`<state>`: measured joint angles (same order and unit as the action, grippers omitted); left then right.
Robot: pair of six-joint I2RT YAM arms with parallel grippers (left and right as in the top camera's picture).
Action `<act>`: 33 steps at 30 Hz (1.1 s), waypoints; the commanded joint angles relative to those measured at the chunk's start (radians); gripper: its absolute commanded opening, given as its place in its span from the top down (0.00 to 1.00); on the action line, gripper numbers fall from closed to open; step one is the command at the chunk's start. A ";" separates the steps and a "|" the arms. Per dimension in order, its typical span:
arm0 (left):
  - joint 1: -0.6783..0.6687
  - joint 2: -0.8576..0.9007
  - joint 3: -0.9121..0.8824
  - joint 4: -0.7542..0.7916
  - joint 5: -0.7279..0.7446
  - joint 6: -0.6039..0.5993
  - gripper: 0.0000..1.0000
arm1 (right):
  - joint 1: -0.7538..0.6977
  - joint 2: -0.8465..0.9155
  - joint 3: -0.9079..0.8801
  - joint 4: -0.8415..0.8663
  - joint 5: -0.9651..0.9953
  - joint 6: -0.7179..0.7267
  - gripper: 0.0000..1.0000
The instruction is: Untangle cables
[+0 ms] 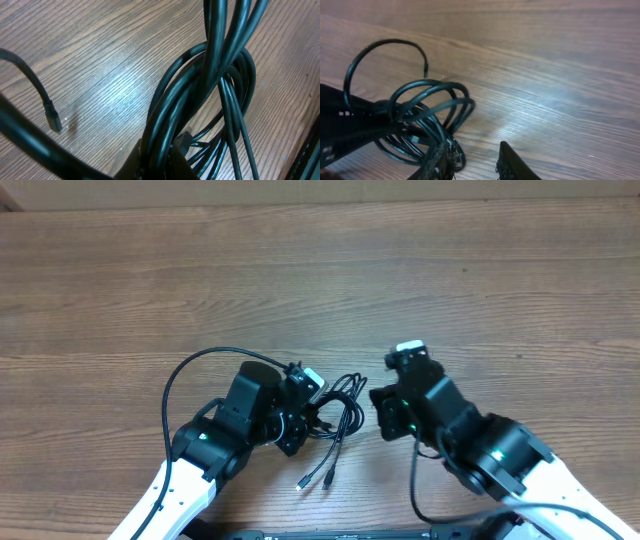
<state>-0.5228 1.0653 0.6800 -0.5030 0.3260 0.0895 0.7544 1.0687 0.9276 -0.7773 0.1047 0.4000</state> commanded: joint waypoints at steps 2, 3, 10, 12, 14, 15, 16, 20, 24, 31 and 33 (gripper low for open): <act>0.001 -0.006 0.011 0.009 0.034 0.027 0.95 | 0.001 0.067 0.020 0.053 -0.070 0.024 0.73; 0.001 -0.006 0.011 0.006 0.035 0.027 0.95 | 0.001 0.081 0.020 0.066 -0.076 0.024 0.73; 0.001 -0.006 0.011 0.006 0.034 0.027 0.95 | 0.001 0.149 0.020 0.080 -0.078 0.046 0.73; 0.001 -0.006 0.011 0.006 0.034 0.027 0.96 | 0.001 0.159 0.020 0.079 -0.064 0.046 0.73; 0.001 -0.006 0.011 0.006 0.034 0.027 0.96 | 0.001 0.167 0.020 0.080 -0.030 0.047 0.73; 0.001 -0.006 0.011 0.006 0.034 0.027 0.95 | 0.000 0.169 0.020 0.080 -0.003 0.060 0.73; 0.001 -0.006 0.011 0.006 0.034 0.027 0.95 | 0.000 0.171 0.020 0.078 0.033 0.085 0.73; 0.001 -0.006 0.011 0.006 0.035 0.027 0.96 | 0.000 0.172 0.020 0.073 0.149 0.154 0.73; 0.001 -0.006 0.011 0.006 0.035 0.027 0.96 | 0.000 0.172 0.020 0.092 0.161 0.153 0.73; 0.001 -0.006 0.011 0.006 0.035 0.027 0.96 | 0.001 0.172 0.020 0.093 0.156 0.154 0.72; 0.001 -0.006 0.011 0.007 0.039 0.027 0.95 | 0.001 0.173 0.020 0.098 0.156 0.154 0.69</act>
<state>-0.5228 1.0653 0.6800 -0.5007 0.3305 0.0891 0.7551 1.2385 0.9276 -0.6903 0.2173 0.5453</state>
